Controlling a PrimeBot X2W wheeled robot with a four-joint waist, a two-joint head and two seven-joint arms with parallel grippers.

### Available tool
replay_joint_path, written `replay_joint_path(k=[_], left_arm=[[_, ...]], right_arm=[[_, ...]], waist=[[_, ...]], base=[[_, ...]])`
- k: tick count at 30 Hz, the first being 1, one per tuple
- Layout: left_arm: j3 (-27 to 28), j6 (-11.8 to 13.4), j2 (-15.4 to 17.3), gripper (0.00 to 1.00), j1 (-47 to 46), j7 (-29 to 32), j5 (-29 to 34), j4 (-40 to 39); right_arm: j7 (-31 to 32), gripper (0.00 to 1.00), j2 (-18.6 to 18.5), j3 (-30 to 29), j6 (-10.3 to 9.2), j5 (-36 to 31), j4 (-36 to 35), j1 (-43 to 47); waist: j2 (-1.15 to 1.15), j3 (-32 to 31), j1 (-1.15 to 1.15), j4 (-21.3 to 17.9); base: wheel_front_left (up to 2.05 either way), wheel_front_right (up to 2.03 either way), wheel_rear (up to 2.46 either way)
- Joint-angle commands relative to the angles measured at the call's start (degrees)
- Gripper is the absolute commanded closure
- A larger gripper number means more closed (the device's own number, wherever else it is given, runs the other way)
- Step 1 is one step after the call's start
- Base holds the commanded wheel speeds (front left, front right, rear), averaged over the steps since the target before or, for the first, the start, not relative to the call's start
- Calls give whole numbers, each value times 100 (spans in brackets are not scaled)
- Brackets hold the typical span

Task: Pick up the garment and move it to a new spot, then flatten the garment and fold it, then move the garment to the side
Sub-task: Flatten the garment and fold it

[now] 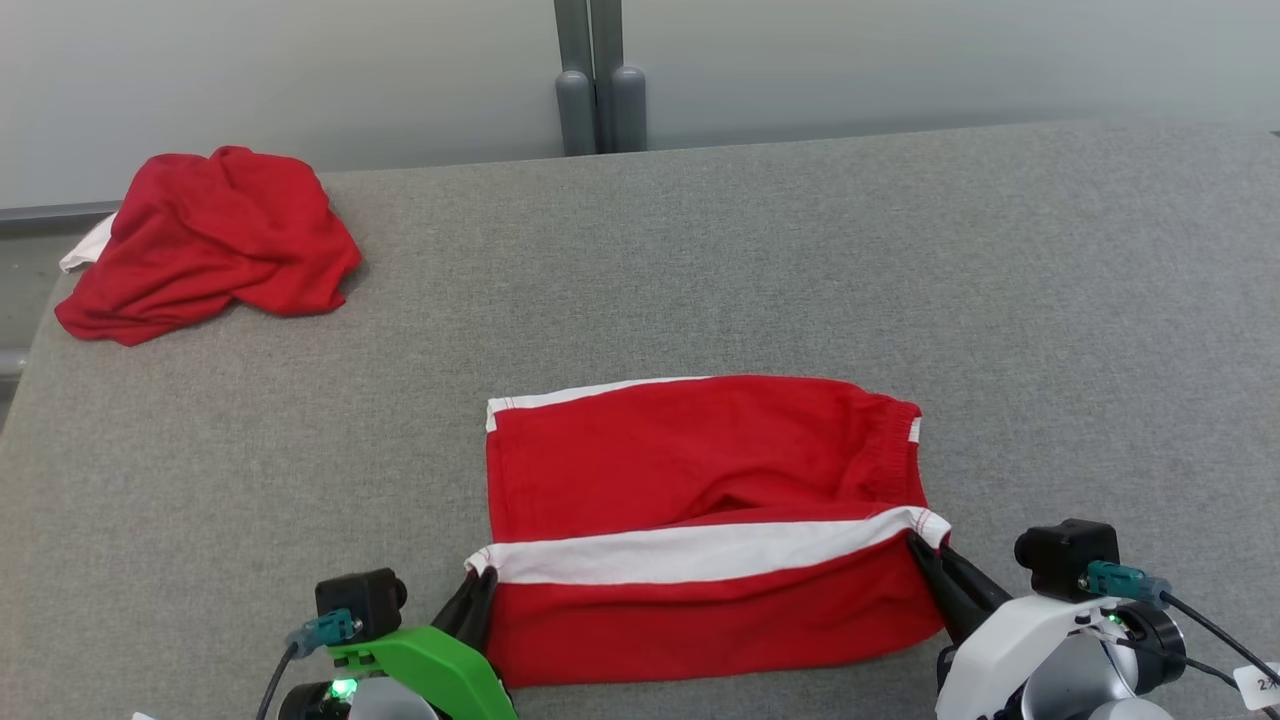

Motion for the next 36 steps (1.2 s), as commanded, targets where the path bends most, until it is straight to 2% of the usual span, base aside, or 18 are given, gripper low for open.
replay_joint_path(k=[1, 3, 8, 13, 21, 27, 32, 36], left_arm=[[4, 31, 30, 91, -84, 10, -78, 42], [-1, 48, 38, 94, -111, 2, -60, 134], [-54, 72, 44, 84, -199, -82, -1, 363], [-94, 55, 27, 100, -302, -243, -51, 501], [-41, -18, 16, 100, -408, -743, -128, 442], [123, -110, 8, 100, -382, -1297, -413, -133], [239, -137, 6, 100, -364, -1536, -498, -1094], [285, -34, 98, 100, -395, -1569, -385, -2048]], right_arm=[[-42, 100, -21, 6, -4, 35, 13, -68], [-60, 100, -23, 13, -5, 42, 17, -79], [-69, 100, -32, 50, -4, 64, 24, -93], [-101, 100, -36, 53, -5, 65, 33, -105], [-331, 100, -64, -26, -5, 25, -62, -175], [-817, 100, -168, -206, -5, -44, -344, -413], [-1150, 100, -366, -267, -5, -16, -896, -702], [-1242, 100, -605, -320, -5, -225, -1437, -939]], waist=[[0, -2, 0, -3], [0, -4, 0, -9], [0, -3, 0, -24], [0, -3, 0, -39], [0, -70, 0, -39], [0, -236, 0, -35], [0, -427, 0, -46], [0, -539, 0, -68]], base=[[0, 0, 0], [0, 0, 0], [0, 0, 0], [0, 0, 0], [0, 0, 0], [0, 0, 0], [0, 0, 0], [0, 0, 0]])
